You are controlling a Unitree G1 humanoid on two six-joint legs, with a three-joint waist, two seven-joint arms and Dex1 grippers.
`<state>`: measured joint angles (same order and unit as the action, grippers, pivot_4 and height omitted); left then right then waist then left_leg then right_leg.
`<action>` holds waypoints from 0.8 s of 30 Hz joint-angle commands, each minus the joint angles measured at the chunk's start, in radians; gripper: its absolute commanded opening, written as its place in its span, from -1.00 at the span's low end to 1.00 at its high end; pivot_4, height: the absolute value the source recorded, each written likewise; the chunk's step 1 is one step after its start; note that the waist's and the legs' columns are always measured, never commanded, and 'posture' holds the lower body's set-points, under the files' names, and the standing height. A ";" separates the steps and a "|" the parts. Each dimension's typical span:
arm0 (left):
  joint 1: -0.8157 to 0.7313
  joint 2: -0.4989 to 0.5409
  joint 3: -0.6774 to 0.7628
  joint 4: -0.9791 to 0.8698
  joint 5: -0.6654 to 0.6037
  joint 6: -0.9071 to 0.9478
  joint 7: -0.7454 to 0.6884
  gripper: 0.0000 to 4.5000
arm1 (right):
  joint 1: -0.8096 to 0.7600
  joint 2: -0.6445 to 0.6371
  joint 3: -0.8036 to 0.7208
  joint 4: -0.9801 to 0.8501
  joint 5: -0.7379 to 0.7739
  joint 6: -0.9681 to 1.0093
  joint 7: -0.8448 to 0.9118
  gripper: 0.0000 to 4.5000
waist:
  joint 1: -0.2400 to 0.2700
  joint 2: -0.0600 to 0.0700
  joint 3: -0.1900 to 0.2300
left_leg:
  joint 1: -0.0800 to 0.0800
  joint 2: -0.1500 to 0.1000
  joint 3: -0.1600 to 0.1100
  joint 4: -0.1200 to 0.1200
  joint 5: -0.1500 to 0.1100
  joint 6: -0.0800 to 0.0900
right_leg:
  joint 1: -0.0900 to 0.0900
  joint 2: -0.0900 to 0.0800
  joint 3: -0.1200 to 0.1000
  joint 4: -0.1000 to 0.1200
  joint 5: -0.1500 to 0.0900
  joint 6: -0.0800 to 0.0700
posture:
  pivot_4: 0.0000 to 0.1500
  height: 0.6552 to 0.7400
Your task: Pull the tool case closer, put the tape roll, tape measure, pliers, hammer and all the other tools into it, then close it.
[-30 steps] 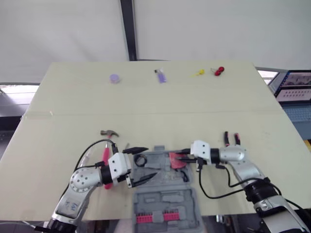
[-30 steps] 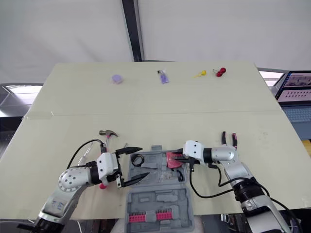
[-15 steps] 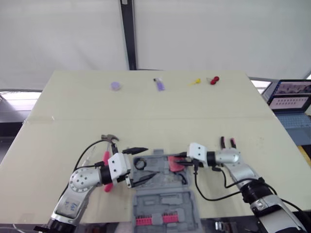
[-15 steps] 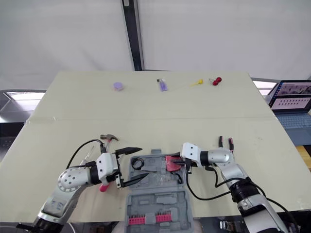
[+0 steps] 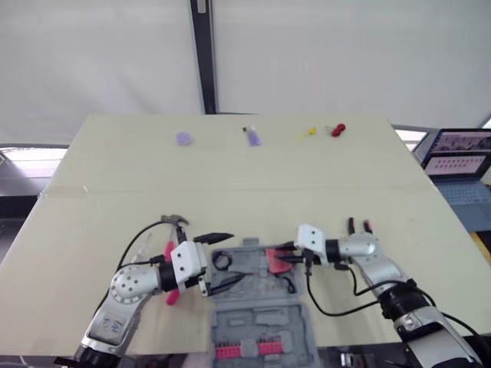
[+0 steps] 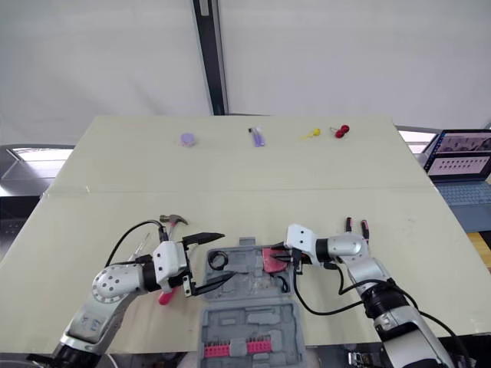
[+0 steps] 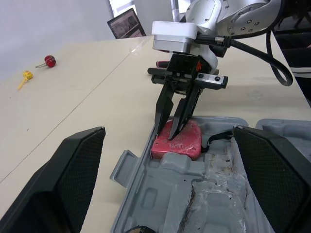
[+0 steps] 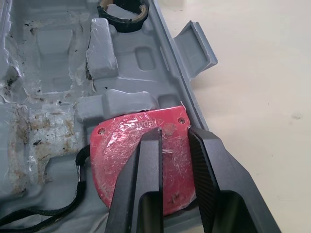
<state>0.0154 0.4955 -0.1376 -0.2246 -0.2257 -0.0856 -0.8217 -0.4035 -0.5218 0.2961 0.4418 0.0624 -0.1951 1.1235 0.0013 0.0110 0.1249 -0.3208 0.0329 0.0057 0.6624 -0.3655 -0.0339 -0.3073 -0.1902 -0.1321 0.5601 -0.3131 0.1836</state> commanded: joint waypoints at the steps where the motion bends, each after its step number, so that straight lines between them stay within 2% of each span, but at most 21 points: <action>1: 0.009 0.008 0.031 -0.063 -0.023 0.034 0.020 1.00 | 0.060 -0.066 -0.051 -0.165 0.071 0.131 0.044 -0.59 | 0.003 0.009 0.009 | -0.002 0.000 0.000 0.000 0.000 0.000 | -0.002 0.000 0.000 0.000 0.000 0.000 | 1.00 1.00; 2: 0.012 0.011 0.041 -0.072 -0.030 0.050 0.025 1.00 | 0.062 -0.083 -0.084 -0.239 0.117 0.189 0.046 -0.59 | 0.002 0.013 0.014 | -0.003 0.000 0.000 0.000 0.000 0.000 | -0.004 0.000 0.000 0.000 0.000 0.000 | 1.00 1.00; 4: 0.017 0.017 0.055 -0.088 -0.040 0.080 0.031 1.00 | 0.068 -0.117 -0.126 -0.330 0.175 0.287 0.050 -0.59 | 0.000 0.014 0.019 | -0.017 0.000 0.001 0.002 0.000 0.001 | -0.019 0.001 0.001 0.003 0.001 0.001 | 1.00 1.00; 8: 0.025 0.054 0.147 -0.148 -0.094 0.198 0.064 1.00 | 0.087 -0.239 -0.270 -0.429 0.290 0.496 0.044 -0.59 | -0.001 0.011 0.036 | -0.020 0.000 0.003 0.003 0.000 0.001 | -0.024 0.000 0.002 0.006 0.001 0.001 | 1.00 1.00; 11: 0.053 0.113 0.295 -0.132 -0.133 0.267 0.085 1.00 | 0.155 -0.324 -0.392 -0.396 0.302 0.540 0.015 -0.23 | 0.001 0.007 0.040 | -0.021 0.001 0.003 0.002 0.000 0.001 | -0.026 0.000 0.002 0.007 0.001 0.001 | 1.00 1.00; 16: 0.139 0.189 0.559 -0.050 -0.191 0.335 0.101 1.00 | 0.230 -0.370 -0.602 -0.236 0.331 0.575 -0.078 0.87 | 0.004 0.005 0.041 | -0.030 0.001 0.005 0.003 0.000 0.001 | -0.036 0.000 0.002 0.007 0.001 0.001 | 1.00 1.00; 17: 0.154 0.196 0.608 -0.058 -0.205 0.360 0.111 1.00 | 0.235 -0.374 -0.644 -0.202 0.341 0.585 -0.097 0.97 | 0.002 0.005 0.042 | -0.030 0.001 0.005 0.003 0.000 0.001 | -0.036 0.000 0.002 0.007 0.001 0.001 | 1.00 1.00; 19: 0.180 0.202 0.699 -0.048 -0.223 0.396 0.143 1.00 | 0.251 -0.380 -0.718 -0.147 0.353 0.581 -0.133 0.97 | 0.001 0.005 0.042 | -0.031 0.001 0.006 0.003 0.000 0.001 | -0.037 0.000 0.002 0.007 0.001 0.001 | 1.00 1.00; 24: 0.206 0.206 0.827 0.093 -0.125 0.416 0.286 1.00 | 0.279 -0.356 -0.837 -0.039 0.332 0.518 -0.253 0.97 | -0.002 0.005 0.042 | -0.029 0.001 0.006 0.003 0.001 0.001 | -0.037 0.000 0.003 0.009 0.001 0.001 | 1.00 1.00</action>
<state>0.2105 0.6904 0.6416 -0.1562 -0.3871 0.3232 -0.5949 -0.1311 -0.8810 -0.4896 0.3824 0.3918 0.3565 0.9113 -0.0011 0.0156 0.1671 -0.3502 0.0336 0.0119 0.6656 -0.3641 -0.0335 -0.3441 -0.1898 -0.1292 0.5698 -0.3123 0.1850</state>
